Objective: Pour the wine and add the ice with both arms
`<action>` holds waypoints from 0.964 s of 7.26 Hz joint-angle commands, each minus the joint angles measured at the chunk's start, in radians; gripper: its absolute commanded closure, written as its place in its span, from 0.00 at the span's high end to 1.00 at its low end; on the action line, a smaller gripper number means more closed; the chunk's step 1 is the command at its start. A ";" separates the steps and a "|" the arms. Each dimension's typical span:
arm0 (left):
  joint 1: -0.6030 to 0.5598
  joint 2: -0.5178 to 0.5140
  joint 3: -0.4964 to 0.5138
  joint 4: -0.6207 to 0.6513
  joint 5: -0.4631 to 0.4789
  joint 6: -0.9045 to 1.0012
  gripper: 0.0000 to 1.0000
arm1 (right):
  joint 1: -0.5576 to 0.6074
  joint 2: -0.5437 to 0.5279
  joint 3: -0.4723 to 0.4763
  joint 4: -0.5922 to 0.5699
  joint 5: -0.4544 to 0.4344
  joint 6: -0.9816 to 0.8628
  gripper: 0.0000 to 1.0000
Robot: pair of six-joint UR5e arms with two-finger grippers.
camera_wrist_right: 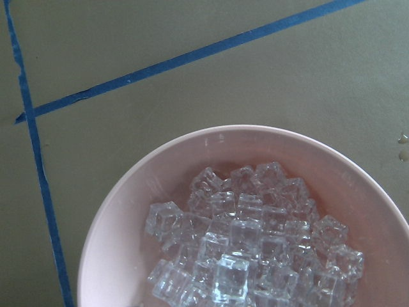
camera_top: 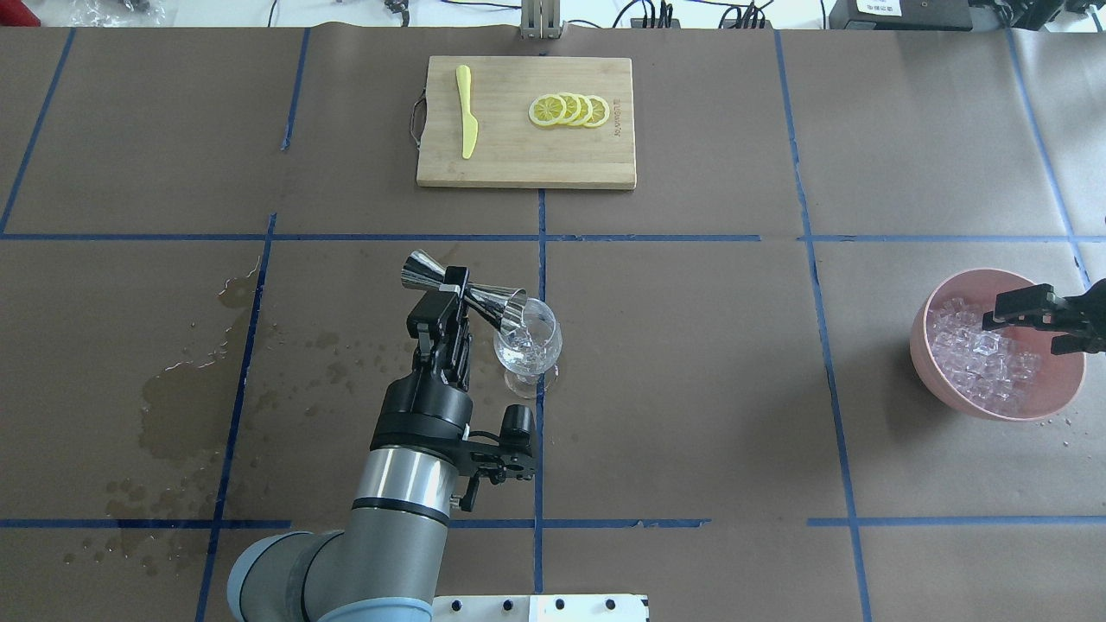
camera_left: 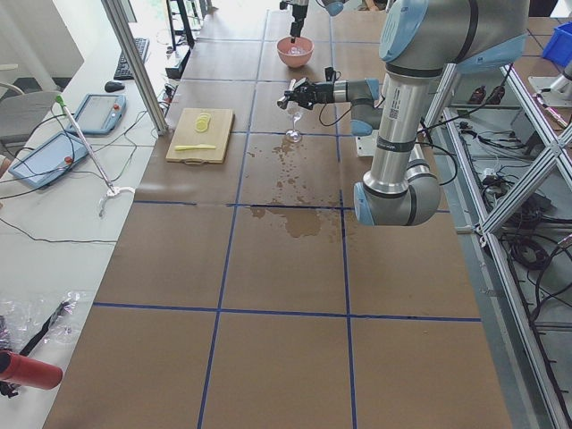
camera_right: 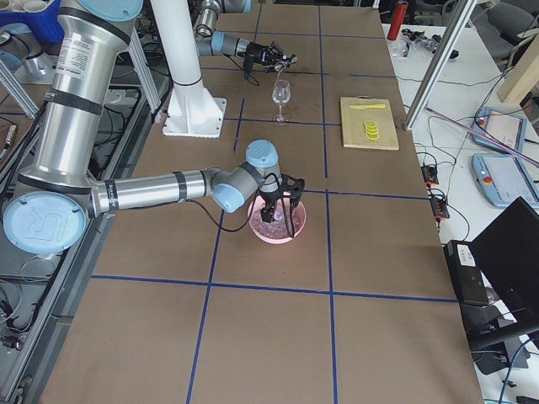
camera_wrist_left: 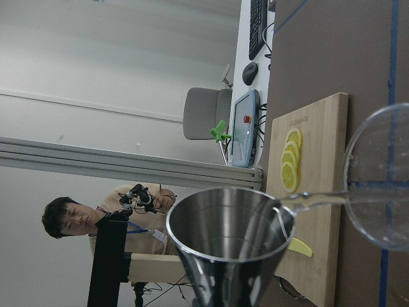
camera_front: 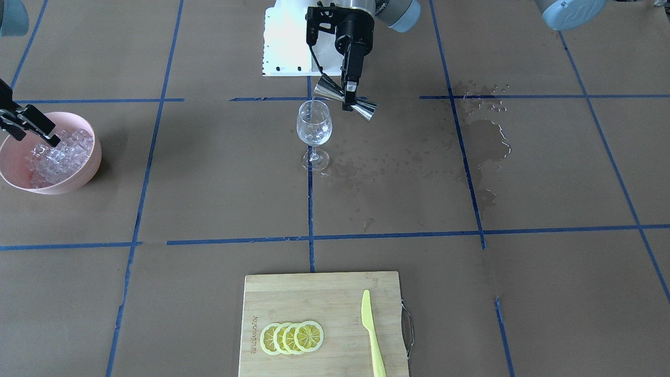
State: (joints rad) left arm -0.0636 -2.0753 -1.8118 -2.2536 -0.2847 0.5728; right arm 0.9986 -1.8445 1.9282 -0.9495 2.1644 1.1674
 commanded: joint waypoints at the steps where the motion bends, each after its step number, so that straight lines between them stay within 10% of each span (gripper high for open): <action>1: 0.004 -0.005 0.000 0.000 0.002 0.059 0.00 | 0.000 -0.001 -0.005 0.000 0.000 0.000 1.00; 7: 0.007 -0.008 0.000 -0.116 0.021 0.064 0.00 | 0.000 0.001 -0.006 0.000 0.000 0.000 1.00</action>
State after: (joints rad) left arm -0.0574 -2.0828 -1.8165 -2.3095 -0.2635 0.6615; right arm 0.9986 -1.8439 1.9221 -0.9496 2.1644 1.1673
